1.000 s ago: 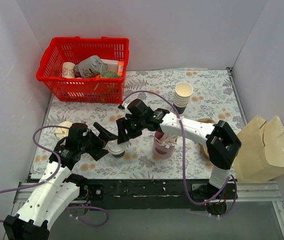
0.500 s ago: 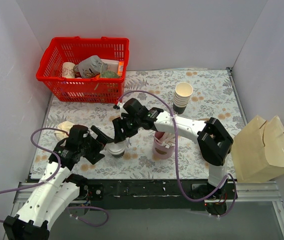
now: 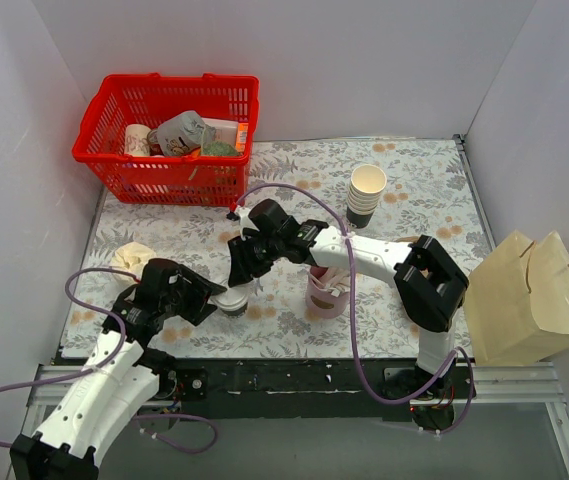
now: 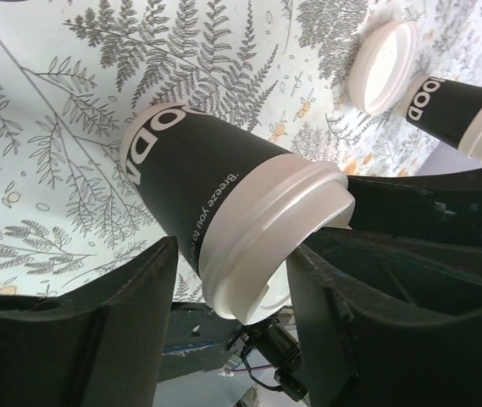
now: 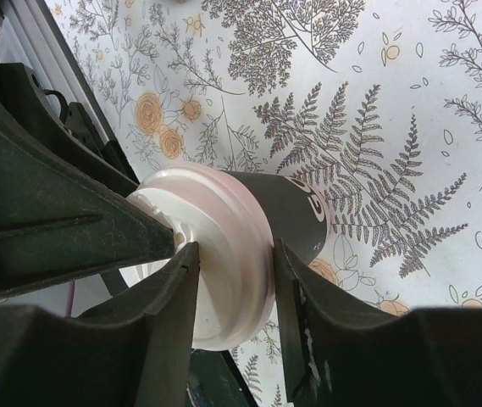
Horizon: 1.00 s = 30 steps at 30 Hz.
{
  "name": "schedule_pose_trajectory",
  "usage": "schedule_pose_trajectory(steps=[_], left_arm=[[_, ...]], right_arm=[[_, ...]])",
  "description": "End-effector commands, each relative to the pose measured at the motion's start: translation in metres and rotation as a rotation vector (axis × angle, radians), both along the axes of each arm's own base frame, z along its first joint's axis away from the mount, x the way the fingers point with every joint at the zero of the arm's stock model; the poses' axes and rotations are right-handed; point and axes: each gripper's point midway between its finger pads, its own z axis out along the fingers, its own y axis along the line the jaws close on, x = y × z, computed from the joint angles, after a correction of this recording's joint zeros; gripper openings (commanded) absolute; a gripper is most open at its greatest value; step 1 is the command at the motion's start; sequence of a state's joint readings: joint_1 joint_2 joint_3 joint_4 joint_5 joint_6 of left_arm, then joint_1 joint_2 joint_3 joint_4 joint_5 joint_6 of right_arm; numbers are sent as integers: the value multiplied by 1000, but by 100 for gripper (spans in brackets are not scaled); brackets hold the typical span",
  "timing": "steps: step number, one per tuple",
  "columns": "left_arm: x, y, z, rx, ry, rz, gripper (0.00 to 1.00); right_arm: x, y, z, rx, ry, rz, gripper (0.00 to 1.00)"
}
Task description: Pack the takeout coffee
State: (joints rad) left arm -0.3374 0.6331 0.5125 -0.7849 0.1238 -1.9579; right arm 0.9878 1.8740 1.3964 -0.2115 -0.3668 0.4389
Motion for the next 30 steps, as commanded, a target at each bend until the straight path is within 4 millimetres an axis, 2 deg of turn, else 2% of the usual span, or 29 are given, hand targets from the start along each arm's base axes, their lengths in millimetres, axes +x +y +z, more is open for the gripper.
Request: schedule_pose_trajectory(steps=[1, 3, 4, 6, 7, 12, 13, 16, 18, 21, 22, 24, 25, 27, 30], left_arm=[[-13, 12, -30, 44, 76, 47, 46], [-19, 13, -41, 48, 105, 46, 40], [-22, 14, -44, 50, 116, 48, 38], [-28, 15, -53, 54, 149, 54, 37], [-31, 16, -56, 59, 166, 56, 36], [-51, 15, -72, 59, 297, 46, 31], [-55, 14, -76, 54, 321, 39, 30], [-63, 11, -89, 38, 360, 21, 28], [-62, 7, -89, 23, 364, 11, 29], [-53, 3, -75, 13, 325, -12, 36], [-49, 3, -69, 18, 296, -17, 44], [-36, 0, -49, 5, 219, -27, 51], [-32, -2, -41, -5, 180, -38, 60], [-24, -9, -21, -33, 114, -77, 71], [-14, -15, 1, -45, 26, -117, 93]], right_arm=[[-9, -26, -37, -134, 12, 28, 41], [-9, -30, -44, -152, 21, 22, 37], [-9, -32, -47, -157, 29, 21, 32], [-9, -37, -55, -183, 55, 9, 27], [-7, -39, -57, -198, 68, -3, 22], [-15, -71, -87, -422, 158, -75, 11], [-18, -77, -94, -448, 173, -77, 2], [-24, -84, -106, -474, 206, -94, 1], [-27, -83, -109, -478, 228, -92, 1], [-23, -71, -98, -420, 208, -66, 6], [-20, -66, -92, -401, 189, -58, 11], [-8, -56, -72, -354, 126, -43, 17], [-5, -54, -65, -346, 109, -35, 22], [3, -44, -47, -308, 65, -17, 26], [0, -36, -34, -266, 67, 26, 42]])
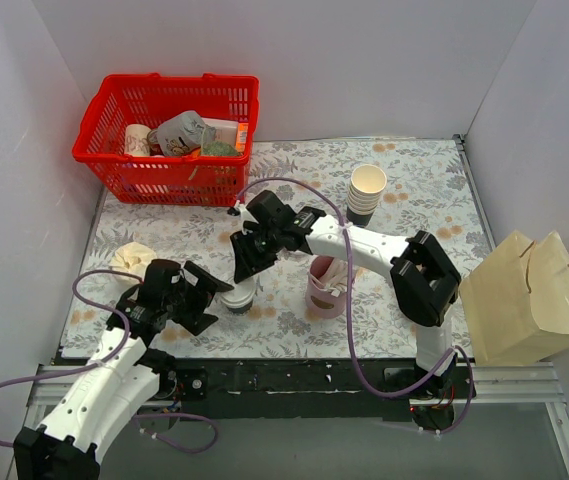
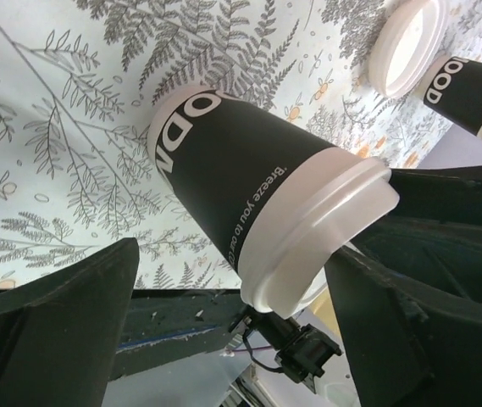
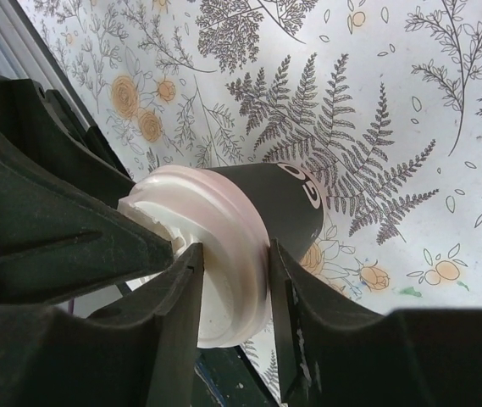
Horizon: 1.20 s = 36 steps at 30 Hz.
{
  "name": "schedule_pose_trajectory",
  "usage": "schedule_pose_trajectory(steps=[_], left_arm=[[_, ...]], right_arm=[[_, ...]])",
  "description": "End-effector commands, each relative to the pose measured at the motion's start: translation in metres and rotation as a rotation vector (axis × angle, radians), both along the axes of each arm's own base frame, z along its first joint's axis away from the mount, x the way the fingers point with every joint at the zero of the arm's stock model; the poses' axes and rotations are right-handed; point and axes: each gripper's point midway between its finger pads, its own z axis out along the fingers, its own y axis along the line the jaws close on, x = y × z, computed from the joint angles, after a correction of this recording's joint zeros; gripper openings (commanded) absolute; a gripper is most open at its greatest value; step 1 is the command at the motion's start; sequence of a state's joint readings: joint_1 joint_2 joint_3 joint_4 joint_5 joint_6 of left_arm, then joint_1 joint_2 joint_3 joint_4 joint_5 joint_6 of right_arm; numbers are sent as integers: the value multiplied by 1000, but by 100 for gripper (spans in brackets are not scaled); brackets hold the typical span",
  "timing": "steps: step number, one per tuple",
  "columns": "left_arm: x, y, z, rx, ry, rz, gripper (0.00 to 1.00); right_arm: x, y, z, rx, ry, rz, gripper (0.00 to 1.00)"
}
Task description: Pack the takeout coffee
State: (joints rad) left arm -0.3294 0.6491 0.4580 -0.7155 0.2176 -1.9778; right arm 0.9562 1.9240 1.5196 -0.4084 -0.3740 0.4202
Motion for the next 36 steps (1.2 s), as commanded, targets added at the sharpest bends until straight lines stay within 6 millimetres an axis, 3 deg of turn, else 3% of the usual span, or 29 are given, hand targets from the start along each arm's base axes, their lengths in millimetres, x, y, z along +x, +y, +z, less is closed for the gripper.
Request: schedule_pose_trajectory(steps=[1, 6, 7, 11, 14, 17, 20, 21, 25, 36], left_arm=[[-7, 1, 13, 46, -24, -73, 98], [7, 4, 47, 80, -128, -76, 98], [11, 4, 57, 76, -154, -71, 98], [17, 11, 70, 112, -190, -41, 98], [20, 15, 65, 154, -168, -43, 98], [24, 14, 61, 166, -155, -49, 98], [26, 17, 55, 187, -151, -43, 98], [28, 17, 55, 189, -159, -41, 98], [28, 17, 41, 192, -148, -46, 98], [29, 19, 25, 182, -164, -18, 76]], right_arm=[[-8, -20, -27, -151, 4, 48, 46], [-1, -11, -10, -117, -26, 39, 53], [3, -6, -1, -98, -40, 36, 58], [13, 2, 23, -57, -80, 1, 68], [15, 2, 36, -32, -91, -37, 75], [14, 0, 47, 0, -97, -62, 76], [8, -10, 47, -8, -70, -105, 76], [2, -16, 37, -30, -44, -114, 76], [-9, -27, 29, -26, 6, -154, 75], [-17, -18, 23, 21, 102, -193, 72]])
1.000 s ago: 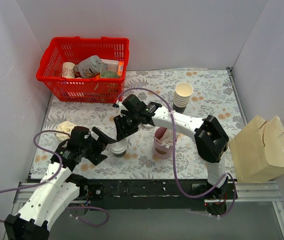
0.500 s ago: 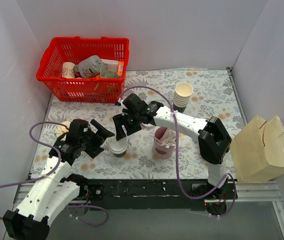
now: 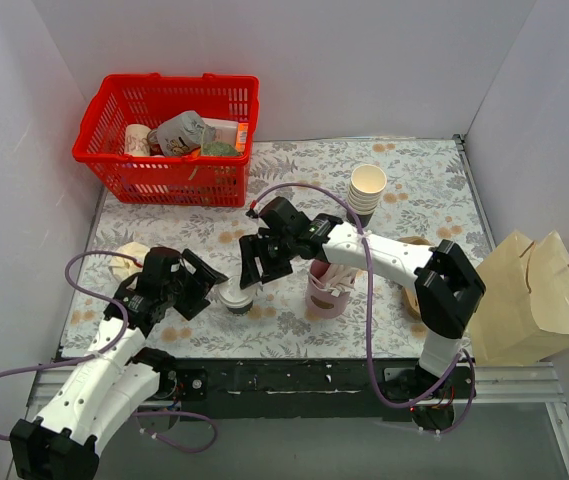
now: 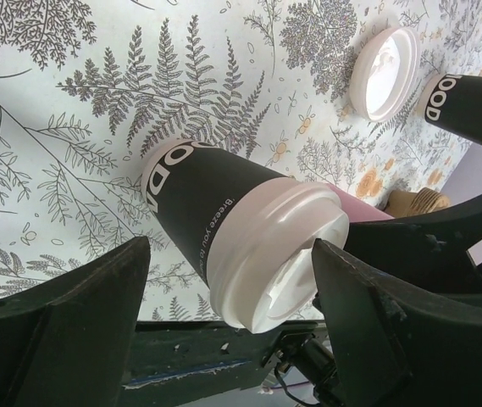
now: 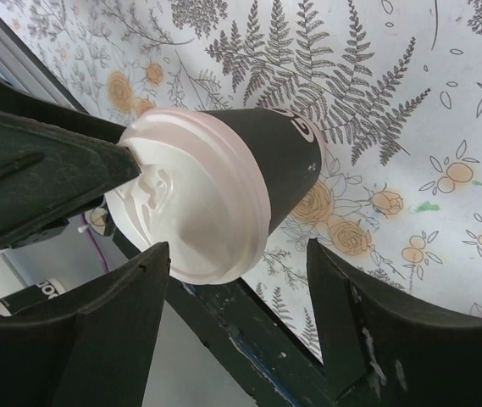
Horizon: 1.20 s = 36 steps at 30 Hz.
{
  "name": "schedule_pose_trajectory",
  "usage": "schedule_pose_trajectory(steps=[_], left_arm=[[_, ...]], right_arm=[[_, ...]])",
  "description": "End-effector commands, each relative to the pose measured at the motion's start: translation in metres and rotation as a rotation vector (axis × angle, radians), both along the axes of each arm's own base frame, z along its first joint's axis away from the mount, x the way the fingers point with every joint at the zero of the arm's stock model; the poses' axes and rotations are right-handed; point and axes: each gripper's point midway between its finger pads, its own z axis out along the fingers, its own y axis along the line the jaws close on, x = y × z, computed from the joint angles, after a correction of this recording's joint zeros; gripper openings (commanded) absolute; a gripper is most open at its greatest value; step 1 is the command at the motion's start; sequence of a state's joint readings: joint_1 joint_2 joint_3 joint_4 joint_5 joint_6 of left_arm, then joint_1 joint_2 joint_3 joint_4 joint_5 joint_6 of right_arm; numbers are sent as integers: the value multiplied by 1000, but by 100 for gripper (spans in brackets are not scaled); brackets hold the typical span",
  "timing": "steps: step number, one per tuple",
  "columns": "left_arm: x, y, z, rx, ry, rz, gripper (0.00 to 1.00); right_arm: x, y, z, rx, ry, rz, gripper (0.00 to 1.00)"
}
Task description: Pack the takeout coffee
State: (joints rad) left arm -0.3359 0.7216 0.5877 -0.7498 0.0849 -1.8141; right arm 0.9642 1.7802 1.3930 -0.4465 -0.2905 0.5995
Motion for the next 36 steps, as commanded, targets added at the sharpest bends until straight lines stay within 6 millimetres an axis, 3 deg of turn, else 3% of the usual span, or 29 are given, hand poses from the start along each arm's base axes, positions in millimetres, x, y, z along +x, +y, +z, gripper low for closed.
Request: schedule_pose_trajectory(steps=[1, 6, 14, 20, 27, 30, 32, 36], left_arm=[[6, 2, 3, -4, -55, 19, 76], [2, -1, -16, -21, -23, 17, 68], [-11, -2, -36, -55, 19, 27, 45], [-32, -4, -59, -103, 87, 29, 37], [-50, -3, -87, -103, 182, 30, 32], [-55, -1, -96, -91, 229, 47, 26], [-59, 0, -102, -86, 263, 60, 20], [-68, -2, -109, -91, 312, 35, 18]], right_arm=[[0, 13, 10, 70, 23, -38, 72], [0, 11, -6, 43, 49, -66, 65], [-4, 3, -31, -23, 86, -74, 54], [1, 6, -32, -31, 48, -42, 45], [0, -7, -56, -128, 61, -43, 40], [1, -13, -64, -173, 64, -48, 36], [2, -15, -69, -189, 60, -43, 33], [6, -12, -73, -180, 27, -2, 20]])
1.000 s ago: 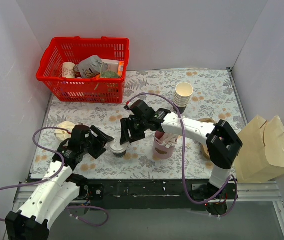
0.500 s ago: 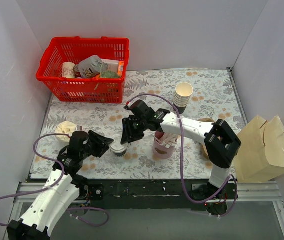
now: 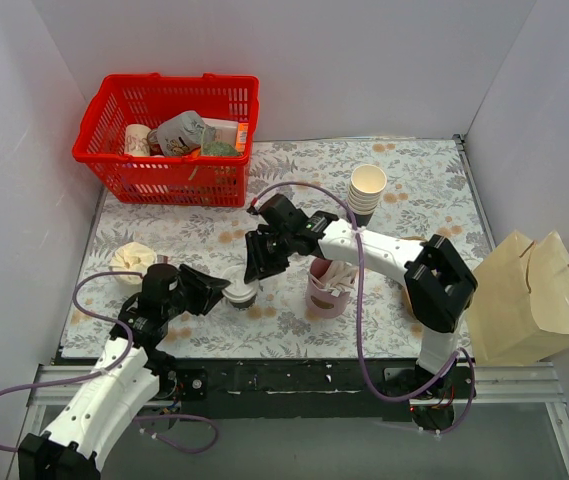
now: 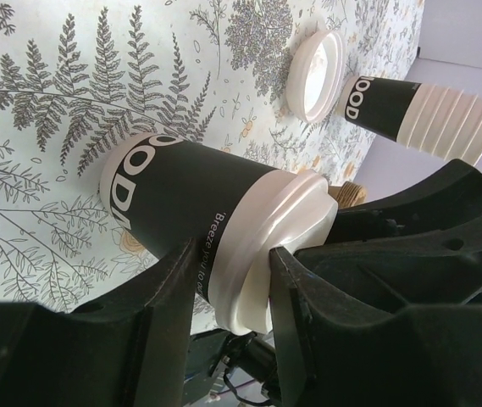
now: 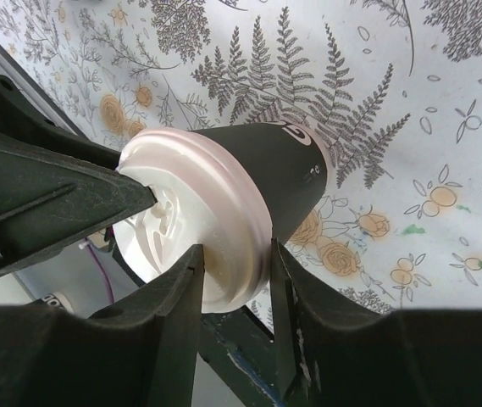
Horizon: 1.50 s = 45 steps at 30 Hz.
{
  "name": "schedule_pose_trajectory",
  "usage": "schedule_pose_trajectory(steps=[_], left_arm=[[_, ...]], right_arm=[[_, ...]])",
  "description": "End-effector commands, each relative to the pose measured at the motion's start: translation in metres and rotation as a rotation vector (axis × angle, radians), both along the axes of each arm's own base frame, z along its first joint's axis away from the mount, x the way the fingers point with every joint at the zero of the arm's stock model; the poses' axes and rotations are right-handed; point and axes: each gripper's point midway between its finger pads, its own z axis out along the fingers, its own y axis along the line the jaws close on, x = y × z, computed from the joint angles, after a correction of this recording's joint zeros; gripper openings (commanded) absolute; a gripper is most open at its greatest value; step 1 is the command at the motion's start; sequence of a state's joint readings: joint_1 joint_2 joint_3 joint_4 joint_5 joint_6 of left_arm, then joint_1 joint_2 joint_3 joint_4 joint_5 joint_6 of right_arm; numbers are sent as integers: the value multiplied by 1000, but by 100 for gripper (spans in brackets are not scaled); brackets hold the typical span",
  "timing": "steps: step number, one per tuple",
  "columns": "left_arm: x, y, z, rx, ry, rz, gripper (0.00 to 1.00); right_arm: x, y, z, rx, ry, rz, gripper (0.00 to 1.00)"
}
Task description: Pack the takeout coffee
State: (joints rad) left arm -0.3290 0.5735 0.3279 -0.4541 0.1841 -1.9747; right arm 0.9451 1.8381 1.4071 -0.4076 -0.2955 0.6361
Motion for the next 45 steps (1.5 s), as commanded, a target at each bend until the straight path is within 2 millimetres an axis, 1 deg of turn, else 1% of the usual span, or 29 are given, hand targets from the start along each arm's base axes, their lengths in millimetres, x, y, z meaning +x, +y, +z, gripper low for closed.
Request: schedule_pose_trajectory(steps=[1, 3, 4, 5, 6, 7, 8, 9, 10, 11, 13, 14, 15, 17, 18, 21, 23, 24, 25, 27, 30, 32, 33, 35, 36, 38, 39, 41, 45], left_arm=[[-73, 14, -88, 112, 407, -64, 19], [-70, 11, -80, 98, 367, -87, 30], [-66, 8, -70, 89, 336, -97, 37], [-62, 6, -61, 82, 304, -103, 44], [-58, 5, -51, 75, 263, -108, 60], [-50, 3, -33, 70, 208, -118, 67], [-48, 1, -26, 69, 188, -128, 76], [-45, 0, -17, 66, 163, -138, 90], [-39, -2, -3, 72, 120, -155, 95], [-37, -3, 3, 78, 110, -164, 98], [-34, -3, 11, 97, 103, -176, 98], [-30, -3, 20, 111, 77, -186, 98], [-27, 0, 23, 132, 72, -175, 98], [-23, 2, 31, 157, 62, -176, 98], [-19, 6, 31, 181, 61, -155, 98], [-17, 10, 32, 206, 66, -146, 98], [-16, 10, 31, 209, 72, -145, 98], [-16, 11, 31, 213, 73, -142, 98], [-16, 10, 31, 211, 70, -145, 98], [-14, 11, 33, 216, 63, -136, 98], [-10, 17, 35, 246, 56, -105, 98], [-8, 20, 36, 258, 55, -94, 98], [-7, 20, 36, 262, 54, -93, 98], [-4, 23, 36, 278, 56, -80, 98], [-2, 23, 37, 280, 53, -75, 98], [1, 23, 39, 289, 50, -75, 98], [3, 23, 42, 289, 45, -76, 98], [7, 23, 46, 290, 36, -68, 98], [17, 27, 52, 312, 21, -36, 98]], right_arm=[[-4, -17, -58, -171, -28, 88, 20], [-3, -15, -56, -170, -51, 144, 20], [3, -10, -51, -160, -92, 190, 20], [3, -9, -50, -157, -102, 214, 21], [3, -7, -46, -146, -113, 238, 21], [4, -5, -46, -136, -138, 287, 22], [5, 1, -38, -107, -154, 309, 22], [5, 4, -36, -98, -160, 332, 22], [3, 0, -41, -115, -162, 390, 22], [8, 6, -32, -105, -186, 405, 22], [9, 4, -33, -126, -201, 457, 22], [11, 4, -33, -132, -211, 468, 22], [14, 7, -28, -124, -230, 479, 22], [16, 6, -28, -135, -252, 511, 22], [18, 10, -21, -122, -277, 526, 23], [23, 12, -14, -116, -318, 563, 26], [23, 11, -13, -124, -312, 586, 28], [23, 12, -17, -133, -302, 592, 32], [27, 17, -8, -123, -317, 584, 35], [28, 18, -8, -134, -287, 557, 41], [32, 25, -2, -123, -256, 502, 47], [36, 27, 4, -105, -240, 464, 51], [38, 29, 8, -94, -232, 438, 55], [43, 27, 12, -81, -220, 409, 58], [45, 26, 16, -77, -217, 391, 62], [52, 23, 16, -84, -221, 361, 65], [54, 22, 20, -79, -218, 341, 68], [59, 22, 23, -63, -220, 316, 69], [60, 25, 42, -3, -233, 291, 72]])
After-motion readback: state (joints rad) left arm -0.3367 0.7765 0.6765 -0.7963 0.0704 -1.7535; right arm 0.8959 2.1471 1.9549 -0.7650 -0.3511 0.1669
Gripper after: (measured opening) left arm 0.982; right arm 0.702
